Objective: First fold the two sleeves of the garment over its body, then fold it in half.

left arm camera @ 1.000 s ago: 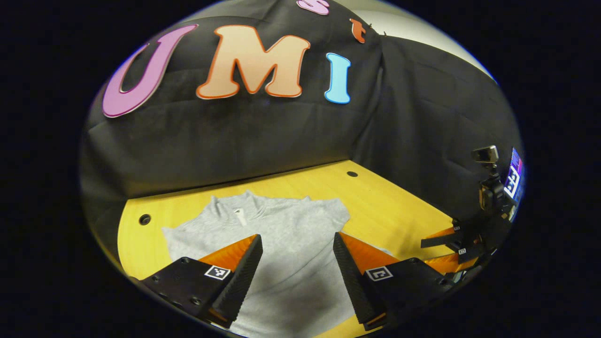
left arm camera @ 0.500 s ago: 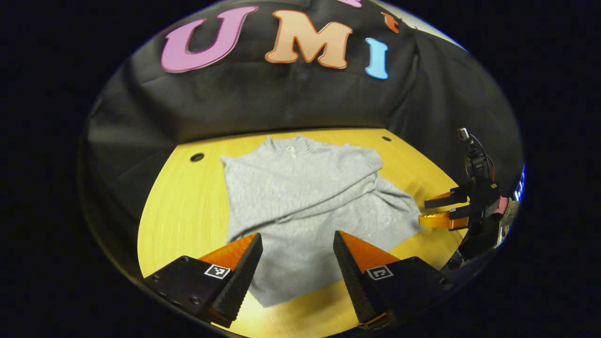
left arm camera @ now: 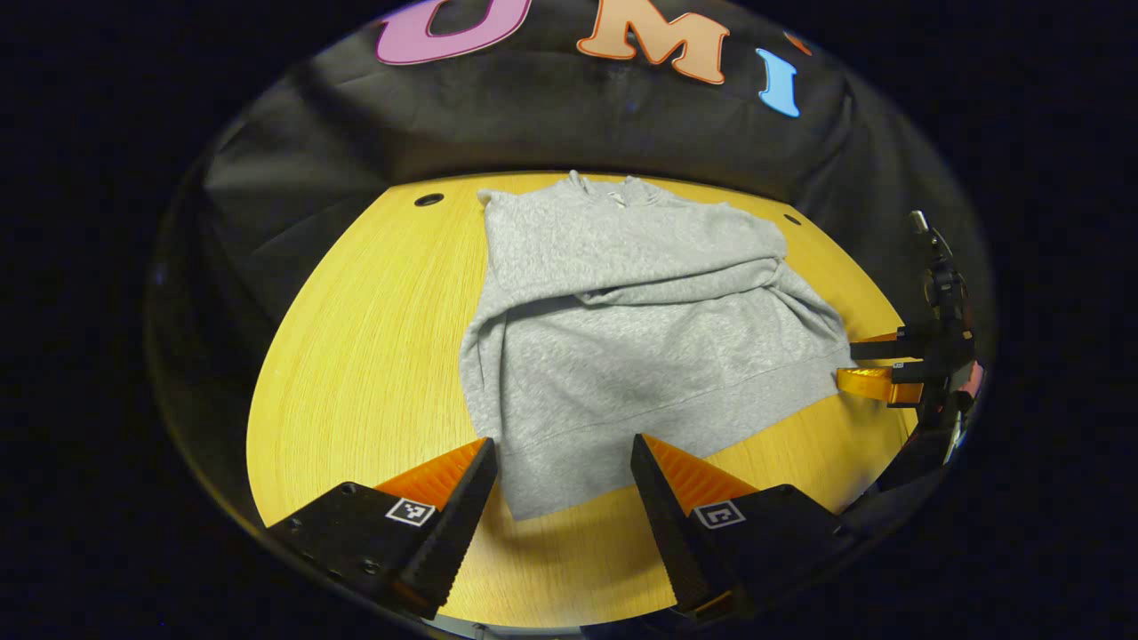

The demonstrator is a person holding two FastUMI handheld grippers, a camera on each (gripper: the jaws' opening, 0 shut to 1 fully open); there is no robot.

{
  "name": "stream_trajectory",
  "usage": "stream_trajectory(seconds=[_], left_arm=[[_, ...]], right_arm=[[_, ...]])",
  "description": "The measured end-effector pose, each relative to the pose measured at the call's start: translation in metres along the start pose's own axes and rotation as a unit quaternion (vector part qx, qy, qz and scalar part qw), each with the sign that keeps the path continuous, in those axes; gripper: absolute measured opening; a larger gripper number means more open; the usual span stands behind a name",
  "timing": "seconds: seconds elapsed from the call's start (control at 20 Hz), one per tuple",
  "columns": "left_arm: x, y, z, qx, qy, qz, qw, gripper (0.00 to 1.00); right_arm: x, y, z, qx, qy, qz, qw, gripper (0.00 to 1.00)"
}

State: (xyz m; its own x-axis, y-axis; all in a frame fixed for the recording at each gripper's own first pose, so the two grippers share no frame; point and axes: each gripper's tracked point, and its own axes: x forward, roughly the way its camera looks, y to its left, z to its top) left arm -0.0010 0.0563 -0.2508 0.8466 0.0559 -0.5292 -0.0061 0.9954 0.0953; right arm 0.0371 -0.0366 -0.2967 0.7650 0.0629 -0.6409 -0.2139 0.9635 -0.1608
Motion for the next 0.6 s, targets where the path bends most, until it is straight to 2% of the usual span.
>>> stream_trajectory(seconds=[0.05,0.1,0.2,0.25,0.3,0.4,0.45,0.5,0.55,0.6], left_arm=[[0.003,0.002,-0.004,-0.002,0.005,0.003,1.000,0.89],[0.006,0.003,-0.008,-0.002,0.010,0.003,1.000,0.89],[0.011,0.006,-0.016,-0.002,0.021,0.005,1.000,0.89],[0.013,0.008,-0.019,-0.002,0.024,0.009,1.000,0.89],[0.014,0.012,-0.021,0.001,0.029,0.016,0.999,0.89],[0.013,0.012,-0.019,0.003,0.020,0.013,1.000,0.90],[0.013,0.012,-0.020,0.003,0.021,0.013,1.000,0.89],[0.014,0.011,-0.018,0.004,0.017,0.013,1.000,0.90],[0.014,0.011,-0.020,0.005,0.021,0.016,1.000,0.89],[0.014,0.011,-0.018,0.008,0.017,0.017,1.000,0.89]], right_arm=[[0.000,0.000,0.000,0.001,-0.001,-0.001,1.000,0.98],[0.000,0.000,0.000,0.001,-0.002,0.000,1.000,0.94],[0.001,0.000,0.000,-0.001,-0.003,0.001,1.000,0.99],[0.000,0.000,0.000,0.001,-0.002,0.001,1.000,0.96],[0.001,0.000,-0.001,0.003,-0.001,0.000,1.000,0.99],[0.001,0.000,0.000,0.010,-0.001,-0.004,1.000,0.94],[0.002,0.001,0.001,0.013,-0.003,-0.006,1.000,0.95],[0.003,0.002,0.002,0.013,-0.005,-0.006,1.000,0.88],[0.004,0.004,0.004,0.013,-0.007,-0.005,1.000,0.87],[0.005,0.006,0.004,0.014,-0.009,-0.005,1.000,0.80]])
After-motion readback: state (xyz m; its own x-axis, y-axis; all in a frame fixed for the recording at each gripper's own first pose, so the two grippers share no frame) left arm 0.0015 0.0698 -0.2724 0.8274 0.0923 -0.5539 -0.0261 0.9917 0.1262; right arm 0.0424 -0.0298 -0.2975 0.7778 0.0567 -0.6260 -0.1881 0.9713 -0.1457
